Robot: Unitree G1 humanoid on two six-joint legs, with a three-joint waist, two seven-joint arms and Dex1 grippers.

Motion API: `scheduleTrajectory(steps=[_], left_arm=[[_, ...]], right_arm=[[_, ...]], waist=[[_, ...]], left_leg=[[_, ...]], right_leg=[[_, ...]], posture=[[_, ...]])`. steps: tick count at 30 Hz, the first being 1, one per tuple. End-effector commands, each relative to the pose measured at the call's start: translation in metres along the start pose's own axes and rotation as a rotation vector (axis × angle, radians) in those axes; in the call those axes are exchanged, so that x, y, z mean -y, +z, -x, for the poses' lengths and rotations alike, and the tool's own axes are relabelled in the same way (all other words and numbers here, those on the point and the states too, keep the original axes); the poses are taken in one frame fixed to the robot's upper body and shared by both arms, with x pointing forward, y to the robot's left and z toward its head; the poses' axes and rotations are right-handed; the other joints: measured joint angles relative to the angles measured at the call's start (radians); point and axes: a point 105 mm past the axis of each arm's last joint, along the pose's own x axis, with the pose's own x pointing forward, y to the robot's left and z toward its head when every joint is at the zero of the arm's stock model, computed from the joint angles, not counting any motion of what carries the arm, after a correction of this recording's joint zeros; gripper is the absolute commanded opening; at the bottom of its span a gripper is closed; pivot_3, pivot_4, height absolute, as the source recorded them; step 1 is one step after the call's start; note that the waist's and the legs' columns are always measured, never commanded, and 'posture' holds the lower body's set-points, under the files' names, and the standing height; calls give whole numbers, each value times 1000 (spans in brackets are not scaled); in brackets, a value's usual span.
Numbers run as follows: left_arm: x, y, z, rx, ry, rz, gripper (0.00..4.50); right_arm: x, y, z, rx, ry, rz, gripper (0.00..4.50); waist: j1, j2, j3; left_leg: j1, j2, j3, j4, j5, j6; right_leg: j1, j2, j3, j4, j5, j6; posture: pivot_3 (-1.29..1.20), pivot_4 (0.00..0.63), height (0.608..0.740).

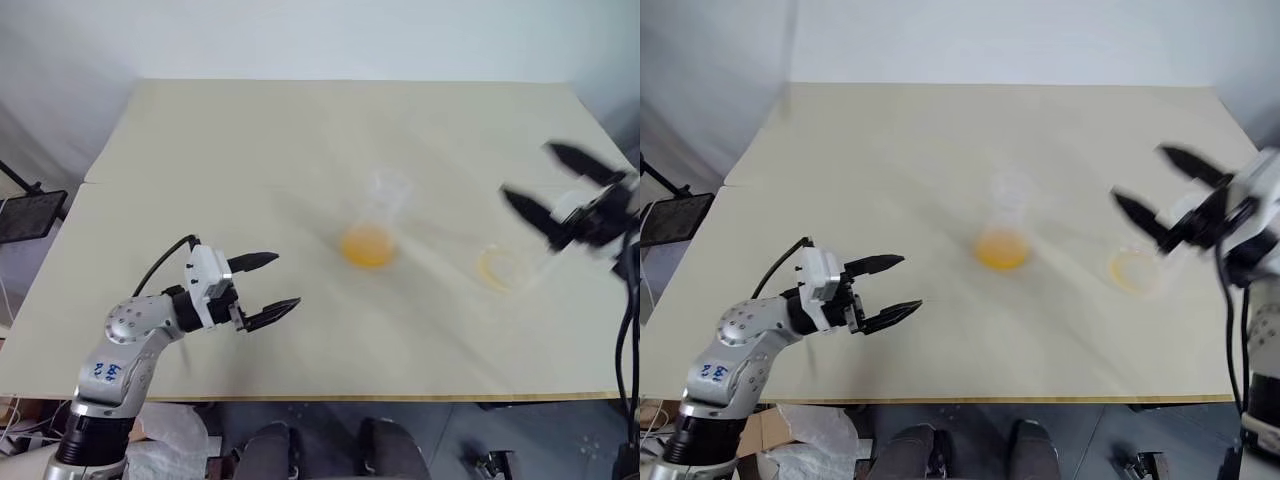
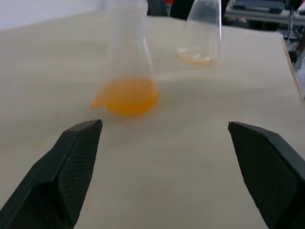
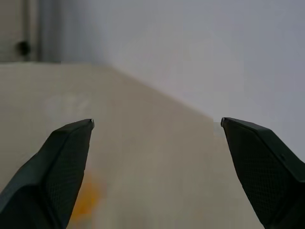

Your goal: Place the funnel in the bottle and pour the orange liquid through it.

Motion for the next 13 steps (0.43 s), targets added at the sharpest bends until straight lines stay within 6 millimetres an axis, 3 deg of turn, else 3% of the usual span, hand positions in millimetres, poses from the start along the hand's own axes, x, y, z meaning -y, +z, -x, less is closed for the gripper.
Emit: scheduleTrajectory(steps=[1, 6, 9, 13], left_arm=[[2, 10, 14, 20, 9, -65, 4500], [1, 1, 27, -26, 63, -100, 4500], [0, -5, 30, -58, 92, -145, 4500], [-1, -3, 29, -46, 94, -129, 4500]], right_arm=[[-36, 2, 6, -24, 216, 17, 4479], [-63, -29, 32, -155, 344, -19, 4479], [-65, -49, 52, -221, 333, -18, 4479], [-57, -57, 61, -214, 236, -29, 4479]], waist=[[9, 0, 0], [15, 0, 0], [14, 0, 0], [14, 0, 0]], left_leg=[[0, 0, 0, 0, 0, 0], [0, 0, 0, 1, 0, 1], [1, 0, 0, 0, 0, 1], [1, 0, 0, 0, 0, 1]], right_leg=[[0, 0, 0, -1, 0, 0], [2, 0, 0, -3, 0, 0], [2, 0, 0, -3, 0, 0], [3, 0, 0, -3, 0, 0]], posture=[[0, 150, 740], [0, 150, 740], [0, 150, 740], [0, 150, 740]])
